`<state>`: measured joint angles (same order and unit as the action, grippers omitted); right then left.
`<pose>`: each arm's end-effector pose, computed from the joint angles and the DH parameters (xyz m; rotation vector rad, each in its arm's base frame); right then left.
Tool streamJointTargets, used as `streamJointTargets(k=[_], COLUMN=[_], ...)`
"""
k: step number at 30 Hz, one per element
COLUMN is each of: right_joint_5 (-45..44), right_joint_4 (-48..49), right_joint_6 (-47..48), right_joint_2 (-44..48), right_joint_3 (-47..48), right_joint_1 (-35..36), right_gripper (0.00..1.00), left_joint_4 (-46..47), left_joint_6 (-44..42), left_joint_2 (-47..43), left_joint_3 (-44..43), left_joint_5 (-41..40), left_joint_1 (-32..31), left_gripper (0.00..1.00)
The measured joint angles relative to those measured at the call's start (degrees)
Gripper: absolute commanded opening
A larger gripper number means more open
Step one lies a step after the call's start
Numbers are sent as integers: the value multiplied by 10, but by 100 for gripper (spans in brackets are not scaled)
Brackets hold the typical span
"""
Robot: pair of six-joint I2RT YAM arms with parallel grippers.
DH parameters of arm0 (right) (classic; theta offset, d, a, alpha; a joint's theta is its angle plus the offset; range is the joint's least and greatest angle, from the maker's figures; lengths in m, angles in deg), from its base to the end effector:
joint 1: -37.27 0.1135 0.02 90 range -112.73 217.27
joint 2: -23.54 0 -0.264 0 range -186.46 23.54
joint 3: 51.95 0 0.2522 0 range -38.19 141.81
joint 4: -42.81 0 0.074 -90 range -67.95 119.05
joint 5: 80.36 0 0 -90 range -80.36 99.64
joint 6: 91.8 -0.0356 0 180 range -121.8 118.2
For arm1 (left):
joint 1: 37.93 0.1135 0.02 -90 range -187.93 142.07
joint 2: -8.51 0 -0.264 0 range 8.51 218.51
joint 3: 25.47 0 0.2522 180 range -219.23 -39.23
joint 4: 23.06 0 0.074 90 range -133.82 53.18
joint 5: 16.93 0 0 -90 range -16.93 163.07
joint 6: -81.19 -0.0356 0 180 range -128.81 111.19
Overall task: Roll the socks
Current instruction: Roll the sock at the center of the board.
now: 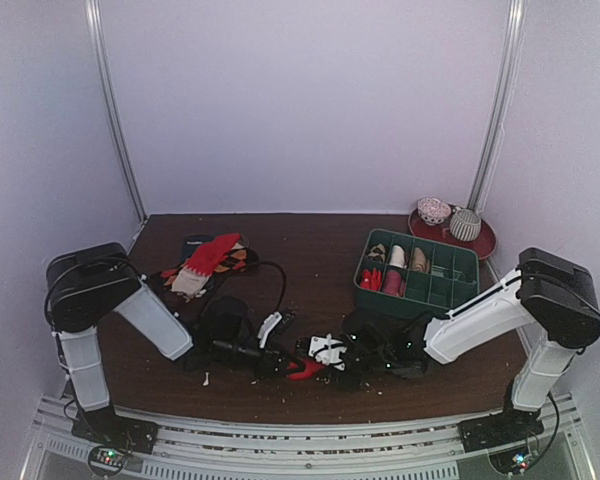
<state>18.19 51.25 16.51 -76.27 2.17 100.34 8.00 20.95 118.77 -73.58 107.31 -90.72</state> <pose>0.1439 0.2949 0.1271 -1.5484 1.6714 0.5872 0.1762 -0.2652 0.0848 0.8683 2.2176 -1.4172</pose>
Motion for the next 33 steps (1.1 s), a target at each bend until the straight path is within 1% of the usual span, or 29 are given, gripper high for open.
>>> streamJointTargets(k=[1, 2, 4, 7, 9, 12, 15, 18, 20, 23, 27, 30, 33], right_joint_5=[2, 5, 16, 47, 67, 96, 127, 161, 173, 194, 209, 215, 217], right_joint_4=[-3, -8, -19, -41, -65, -108, -155, -204, -219, -245, -264, -269, -275], right_joint_6=[-9, -20, -38, -69, -87, -109, -123, -138, -142, -151, -156, -157, -157], right_joint_2=[-1, -3, -6, -14, -17, -23, -39, -60, -66, -78, -85, -88, -89], right_joint_3=[3, 7, 17, 38, 51, 77, 112, 150, 162, 183, 195, 200, 203], right_joint_1=[-1, -2, -5, -9, -12, -18, -24, -31, -38, -49, -54, -56, -57], right_gripper=[24, 22, 21, 21, 22, 21, 22, 22, 22, 22, 22, 22, 22], left_joint_4=[0, -1, -12, -49, -73, -82, -80, -69, -66, -50, -42, -35, -26], left_joint_6=[0, -2, -11, -36, -59, -97, -155, -202, -225, -245, -253, -254, -254], left_joint_2=[0, -2, -16, -57, -102, -169, -232, -246, -237, -201, -160, -151, -149], left_joint_3=[0, 1, 7, 28, 54, 93, 117, 115, 108, 98, 97, 100, 101], left_joint_5=[1, 0, -8, -32, -57, -101, -163, -192, -202, -204, -202, -201, -201], left_joint_1=[0, 0, 1, -1, -5, -21, -55, -71, -71, -71, -75, -78, -78], left_gripper=[26, 30, 37, 42, 45, 47, 46, 45, 44, 42, 42, 41, 35])
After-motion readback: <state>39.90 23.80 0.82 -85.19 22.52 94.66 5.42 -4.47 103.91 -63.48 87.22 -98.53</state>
